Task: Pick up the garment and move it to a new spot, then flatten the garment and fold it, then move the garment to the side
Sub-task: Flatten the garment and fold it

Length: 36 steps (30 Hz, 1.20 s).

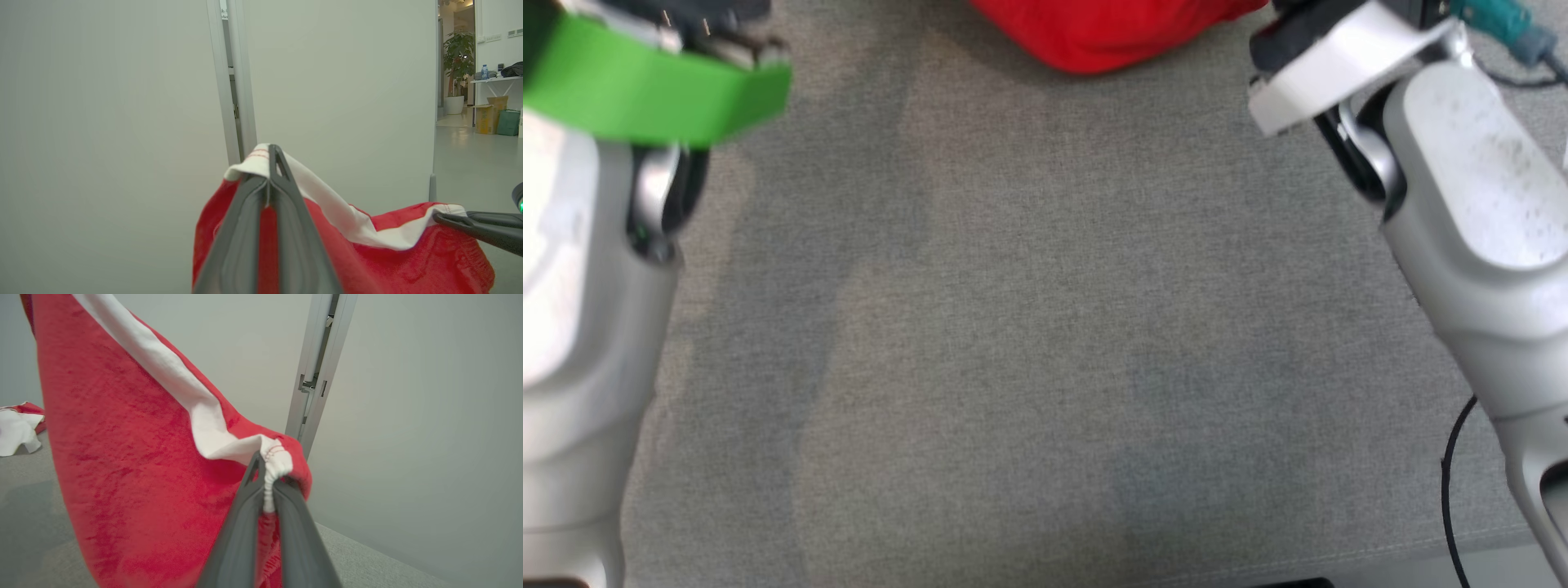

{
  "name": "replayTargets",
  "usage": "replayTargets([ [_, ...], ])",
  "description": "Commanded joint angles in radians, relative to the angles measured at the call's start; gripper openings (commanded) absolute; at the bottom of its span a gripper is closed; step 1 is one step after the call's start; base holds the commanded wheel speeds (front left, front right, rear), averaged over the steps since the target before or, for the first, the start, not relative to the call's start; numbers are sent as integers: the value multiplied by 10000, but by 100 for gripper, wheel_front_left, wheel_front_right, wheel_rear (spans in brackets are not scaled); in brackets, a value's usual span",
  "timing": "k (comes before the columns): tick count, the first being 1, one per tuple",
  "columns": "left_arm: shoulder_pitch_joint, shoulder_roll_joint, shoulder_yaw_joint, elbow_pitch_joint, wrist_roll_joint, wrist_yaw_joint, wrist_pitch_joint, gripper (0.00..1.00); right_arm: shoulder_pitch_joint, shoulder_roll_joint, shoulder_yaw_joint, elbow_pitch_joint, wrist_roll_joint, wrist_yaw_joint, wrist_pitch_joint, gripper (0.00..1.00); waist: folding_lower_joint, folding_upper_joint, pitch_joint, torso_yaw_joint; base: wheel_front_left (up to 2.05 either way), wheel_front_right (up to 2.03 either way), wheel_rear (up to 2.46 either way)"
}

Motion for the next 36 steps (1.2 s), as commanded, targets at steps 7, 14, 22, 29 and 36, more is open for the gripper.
replayTargets([
  [7,2507,-500,933,-1406,218,-38,-2,0,2168,-286,-292,-1646,91,-11,-55,0,0,0,-1182,306,0,0,0],
  [14,5216,-1135,1558,-2692,460,-39,-2,0,4561,-432,-608,-2903,105,-11,-43,0,0,0,-2557,516,0,0,0],
  [22,8123,-1644,1707,-3873,942,-39,-3,0,7446,-113,-1146,-4543,-150,-11,554,0,0,0,-3836,518,0,0,0],
  [29,9582,-1457,1760,-4786,1063,-40,-1,0,9572,426,-1617,-6030,-293,-11,1363,0,0,0,-4298,411,0,0,0],
  [36,9562,-992,1623,-4107,767,-40,-2,0,10244,991,-1662,-5822,-437,-11,1689,0,0,0,-4049,173,0,0,0],
])
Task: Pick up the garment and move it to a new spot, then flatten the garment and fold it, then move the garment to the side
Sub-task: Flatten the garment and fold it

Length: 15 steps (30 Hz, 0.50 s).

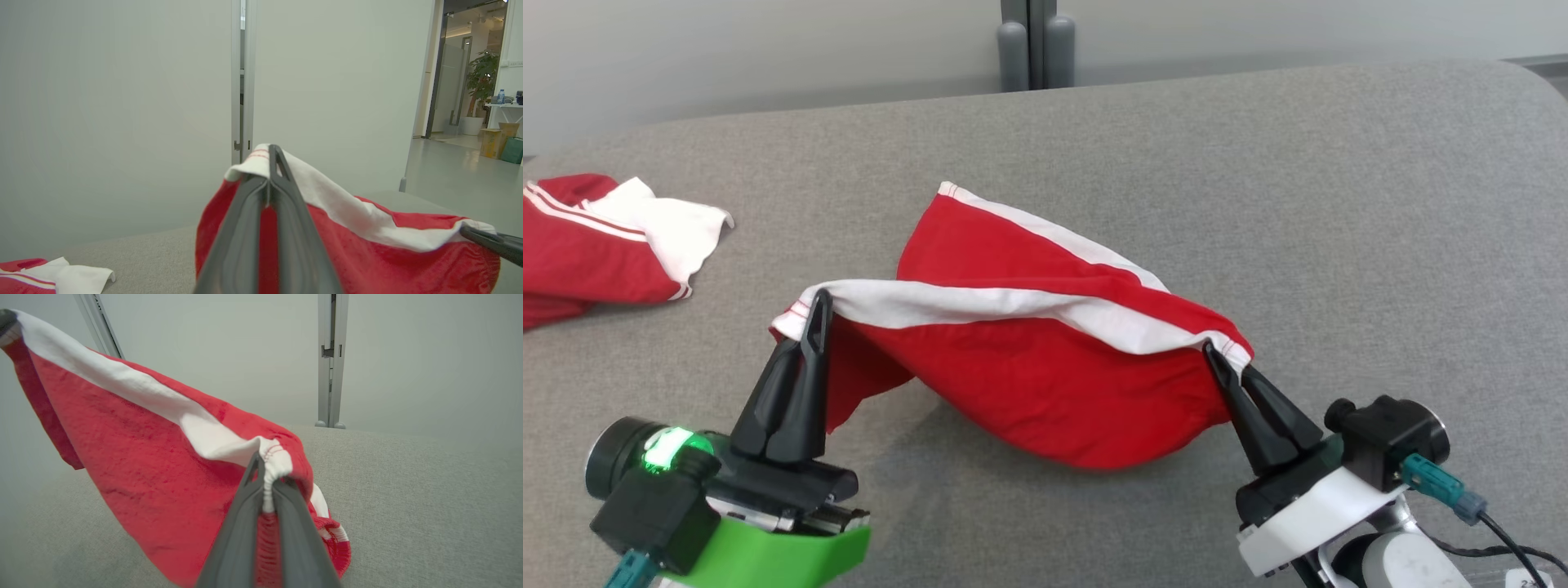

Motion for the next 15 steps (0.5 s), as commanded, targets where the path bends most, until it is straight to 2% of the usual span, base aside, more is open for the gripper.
replayTargets([
  [1,-329,146,-49,304,-177,-36,0,0,1,103,41,216,77,-11,-68,0,1,0,203,-146,0,0,0],
  [5,-1233,476,-382,1464,-391,-36,-1,0,-363,291,-8,939,180,-11,-278,0,1,0,601,-272,0,0,0],
  [10,-3023,925,-1317,3244,-465,-35,3,0,-994,550,-261,2120,254,-11,-430,0,1,0,1311,-451,0,0,0],
  [15,-4948,890,-2269,5259,-521,-35,3,0,-1691,797,-438,3340,268,-11,-762,0,1,0,1945,-612,0,0,0],
])
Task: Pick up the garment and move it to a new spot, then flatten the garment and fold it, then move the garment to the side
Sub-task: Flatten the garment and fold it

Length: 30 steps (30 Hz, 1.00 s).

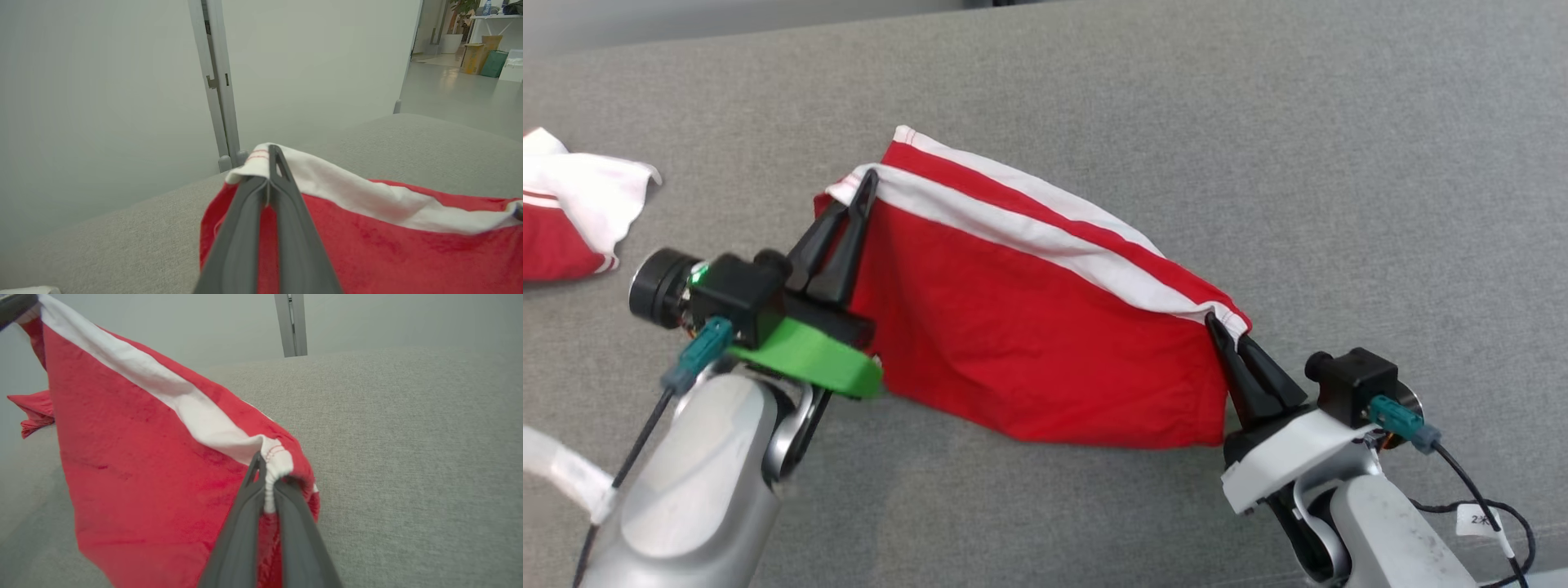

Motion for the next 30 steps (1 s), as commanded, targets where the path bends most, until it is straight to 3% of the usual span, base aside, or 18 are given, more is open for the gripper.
replayTargets([
  [1,-532,-28,-124,434,-76,-33,4,0,-258,64,15,250,56,-11,-153,0,1,0,606,-262,0,0,0],
  [19,-4284,10,-2086,4970,-917,-30,12,0,-2080,193,613,2029,173,-12,-943,0,1,0,1851,-824,0,0,0],
  [20,-4387,-28,-2179,5186,-1015,-30,69,0,-2103,190,615,2049,253,-12,-962,3,1,0,1861,-831,0,0,0],
  [21,-4531,-49,-2312,5420,-1087,-30,76,0,-2132,189,626,2090,296,-12,-974,24,1,0,1866,-833,0,0,0],
  [22,-4634,-62,-2366,5615,-1206,-28,81,0,-2150,188,635,2124,314,-14,-991,37,1,0,1865,-832,0,0,0],
  [23,-4736,-89,-2414,5825,-1348,-28,79,16,-2163,184,648,2158,335,-14,-986,94,1,0,1854,-832,0,0,0],
  [24,-4802,-123,-2486,5958,-1442,-28,75,47,-2154,184,655,2175,361,-15,-999,100,1,0,1833,-829,0,0,0],
  [25,-4850,-178,-2588,6085,-1545,-28,69,96,-2110,183,655,2180,397,-15,-1010,100,1,0,1786,-812,0,0,0],
  [26,-4893,-211,-2711,6197,-1647,-28,66,100,-2050,183,639,2155,389,-14,-1023,100,1,0,1734,-787,0,0,0],
  [30,-4957,-202,-3067,6380,-2106,-28,57,100,-1798,188,564,2000,170,-14,-1048,100,1,0,1495,-714,0,0,0],
])
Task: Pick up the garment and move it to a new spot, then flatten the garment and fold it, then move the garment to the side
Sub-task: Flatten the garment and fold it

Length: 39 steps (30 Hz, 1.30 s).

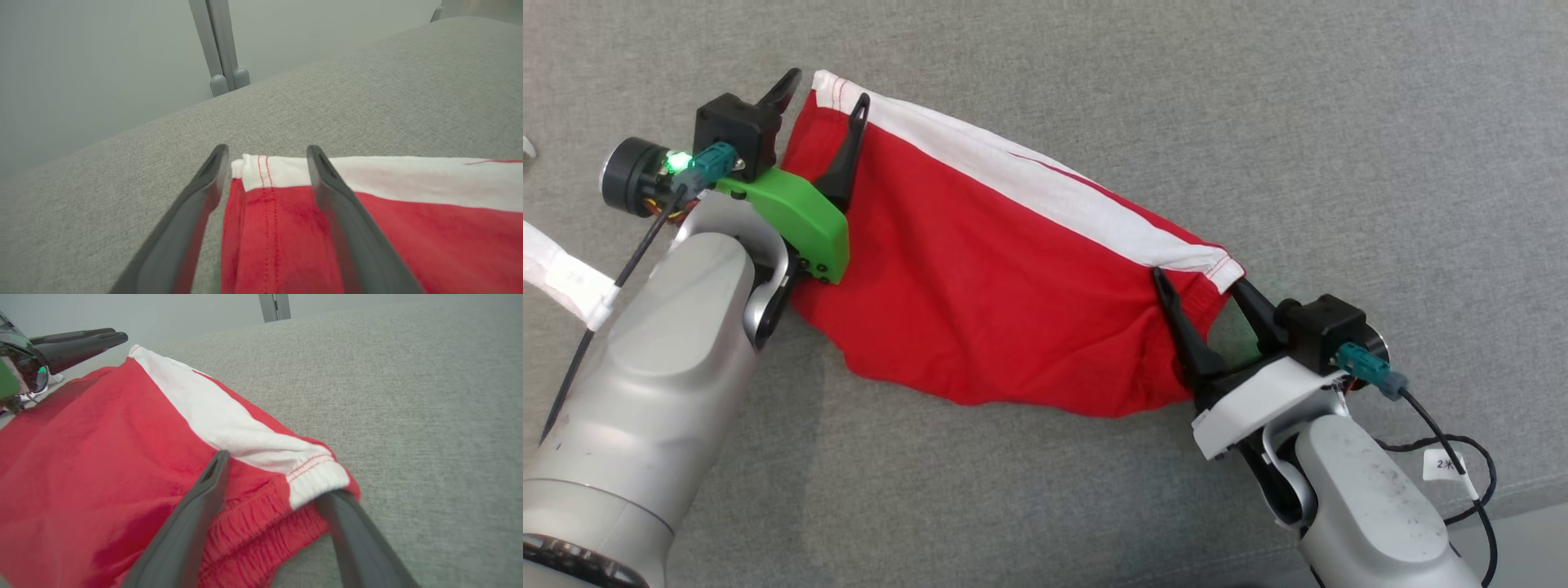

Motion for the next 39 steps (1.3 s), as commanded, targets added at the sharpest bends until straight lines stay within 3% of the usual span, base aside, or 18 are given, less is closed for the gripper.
replayTargets([
  [1,-100,72,-142,18,-180,-23,-22,100,234,-49,-89,-39,-132,-18,-31,100,0,0,-188,66,0,0,0],
  [11,789,492,-443,50,-1083,-23,-61,100,1212,-46,-782,-812,-910,-18,327,100,0,0,-1037,265,0,0,0],
  [17,1830,428,-435,198,-1831,-22,333,100,2186,-40,-1408,-2041,-1562,-16,1013,100,0,0,-1495,332,0,0,0],
  [30,2359,387,-445,457,-2452,-18,921,100,2852,-40,-1647,-3650,-1705,-16,1793,100,0,0,-1416,118,0,0,0],
  [31,2350,355,-498,418,-2481,-19,981,88,2853,-38,-1631,-3685,-1696,-16,1807,100,0,0,-1407,105,0,0,0],
  [32,2346,330,-551,371,-2509,-19,1028,49,2850,-38,-1621,-3713,-1680,-16,1807,100,0,0,-1402,97,0,0,0],
  [34,2366,305,-731,200,-2560,-19,1174,8,2837,-40,-1620,-3747,-1665,-16,1819,100,0,0,-1404,95,0,0,0],
  [35,2398,297,-836,96,-2595,-20,1265,0,2835,-38,-1621,-3753,-1664,-16,1821,100,0,0,-1414,101,0,0,0],
  [39,2488,401,-1079,-188,-2757,-20,1432,0,2760,-38,-1605,-3712,-1634,-16,1775,100,0,0,-1479,147,0,0,0],
])
